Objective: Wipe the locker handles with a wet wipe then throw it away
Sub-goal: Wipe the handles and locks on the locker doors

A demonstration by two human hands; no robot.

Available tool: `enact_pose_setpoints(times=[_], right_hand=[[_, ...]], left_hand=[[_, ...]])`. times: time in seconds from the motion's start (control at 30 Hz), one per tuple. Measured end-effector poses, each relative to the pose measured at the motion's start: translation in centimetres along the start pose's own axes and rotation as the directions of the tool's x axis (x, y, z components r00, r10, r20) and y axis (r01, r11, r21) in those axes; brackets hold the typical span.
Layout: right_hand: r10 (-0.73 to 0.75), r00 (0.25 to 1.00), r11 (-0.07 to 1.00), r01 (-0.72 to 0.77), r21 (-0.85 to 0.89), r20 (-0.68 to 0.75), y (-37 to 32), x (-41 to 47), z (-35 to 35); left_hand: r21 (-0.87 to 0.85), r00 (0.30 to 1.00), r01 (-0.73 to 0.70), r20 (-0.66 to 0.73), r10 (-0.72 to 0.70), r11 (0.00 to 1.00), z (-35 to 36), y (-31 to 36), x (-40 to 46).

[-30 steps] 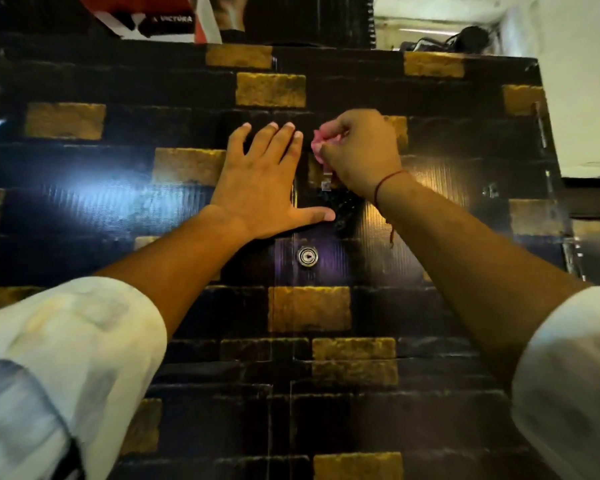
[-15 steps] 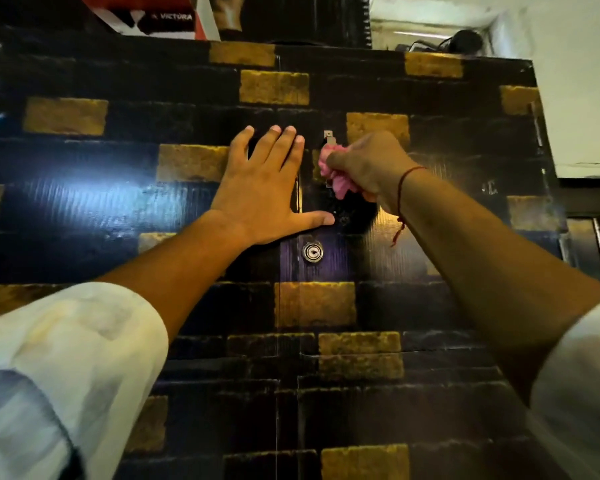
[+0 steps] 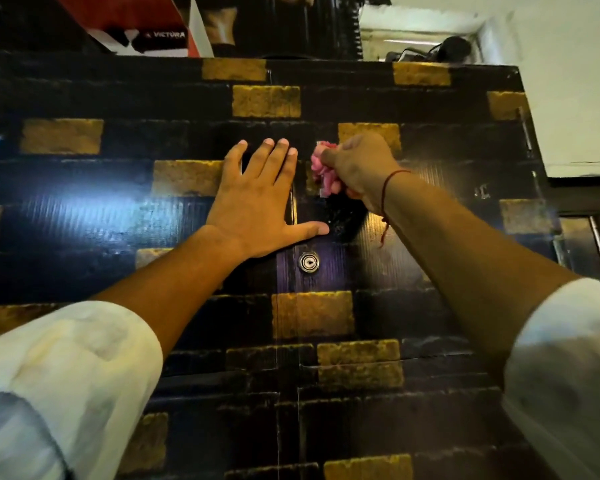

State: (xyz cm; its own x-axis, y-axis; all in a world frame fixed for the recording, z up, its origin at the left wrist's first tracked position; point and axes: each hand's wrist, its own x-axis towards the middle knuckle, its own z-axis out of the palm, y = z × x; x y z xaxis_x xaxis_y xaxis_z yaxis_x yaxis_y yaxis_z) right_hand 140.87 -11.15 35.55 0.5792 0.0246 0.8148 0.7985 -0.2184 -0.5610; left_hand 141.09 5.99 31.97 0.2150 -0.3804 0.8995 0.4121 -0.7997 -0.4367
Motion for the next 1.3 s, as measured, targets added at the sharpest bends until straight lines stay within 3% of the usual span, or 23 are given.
enact_pose_setpoints(times=[0.13, 0.27, 0.37, 0.43, 0.53, 0.63, 0.73, 0.8, 0.93, 1.03, 1.1, 1.23, 1.3], right_hand=[[-0.114, 0.993, 0.993, 0.114, -0.02, 0.008, 1.4, -1.2, 0.2], [-0.102, 0.983, 0.95, 0.143, -0.278, 0.154, 1.0, -1.6, -1.9], [-0.11, 0.994, 0.952, 0.112, -0.284, 0.02, -0.7, 0.1, -2.9], [-0.252, 0.965, 0.932, 0.223, -0.285, -0.067, -1.1, 1.2, -2.5], [-0.423, 0.9, 0.717, 0.403, -0.568, 0.105, -0.7, 1.4, -0.6], [-0.521, 0.836, 0.49, 0.458, -0.742, 0.172, -0.9, 0.8, 0.1], [-0.525, 0.834, 0.461, 0.444, -0.768, 0.168, -0.9, 0.3, -0.6], [-0.59, 0.792, 0.426, 0.472, -0.772, 0.158, 0.2, 0.1, -0.4], [-0.717, 0.662, 0.251, 0.539, -0.804, 0.219, 4.8, -1.6, 0.2], [-0.693, 0.67, 0.146, 0.494, -0.857, 0.268, 6.9, -2.8, 0.4], [-0.692, 0.671, 0.154, 0.497, -0.854, 0.266, 6.6, -3.2, 0.6], [-0.687, 0.694, 0.315, 0.553, -0.771, 0.217, 4.5, -2.9, 0.8], [-0.708, 0.674, 0.322, 0.571, -0.755, 0.208, 4.7, -3.1, 0.9]], left_hand=[[0.009, 1.0, -0.003, 0.004, 0.003, 1.0, -0.1, 0.0, 0.0], [0.015, 1.0, -0.009, 0.01, 0.009, 1.0, -0.3, -0.1, -0.1], [0.021, 1.0, -0.001, 0.004, 0.001, 1.0, -0.2, -0.1, -0.1], [0.022, 1.0, -0.004, -0.005, 0.004, 1.0, 0.0, 0.0, -0.2], [0.008, 1.0, -0.004, -0.019, 0.004, 1.0, 0.2, -0.1, -0.1], [-0.009, 1.0, -0.01, -0.025, 0.01, 1.0, 0.1, -0.1, -0.2], [-0.024, 1.0, -0.009, -0.029, 0.009, 1.0, 0.2, -0.1, -0.2], [-0.029, 0.999, -0.005, -0.032, 0.004, 1.0, 0.2, -0.1, -0.2], [-0.043, 0.999, -0.017, -0.035, 0.016, 0.999, 0.2, -0.1, -0.4], [-0.053, 0.999, -0.028, -0.023, 0.027, 0.998, 0.1, -0.2, -0.8], [-0.054, 0.999, -0.043, -0.022, 0.041, 0.998, 0.3, -0.3, -1.1], [-0.063, 0.996, -0.089, 0.014, 0.09, 0.994, 0.3, -0.9, -1.7], [-0.048, 0.994, -0.109, 0.028, 0.11, 0.993, 0.2, -1.1, -2.0]])
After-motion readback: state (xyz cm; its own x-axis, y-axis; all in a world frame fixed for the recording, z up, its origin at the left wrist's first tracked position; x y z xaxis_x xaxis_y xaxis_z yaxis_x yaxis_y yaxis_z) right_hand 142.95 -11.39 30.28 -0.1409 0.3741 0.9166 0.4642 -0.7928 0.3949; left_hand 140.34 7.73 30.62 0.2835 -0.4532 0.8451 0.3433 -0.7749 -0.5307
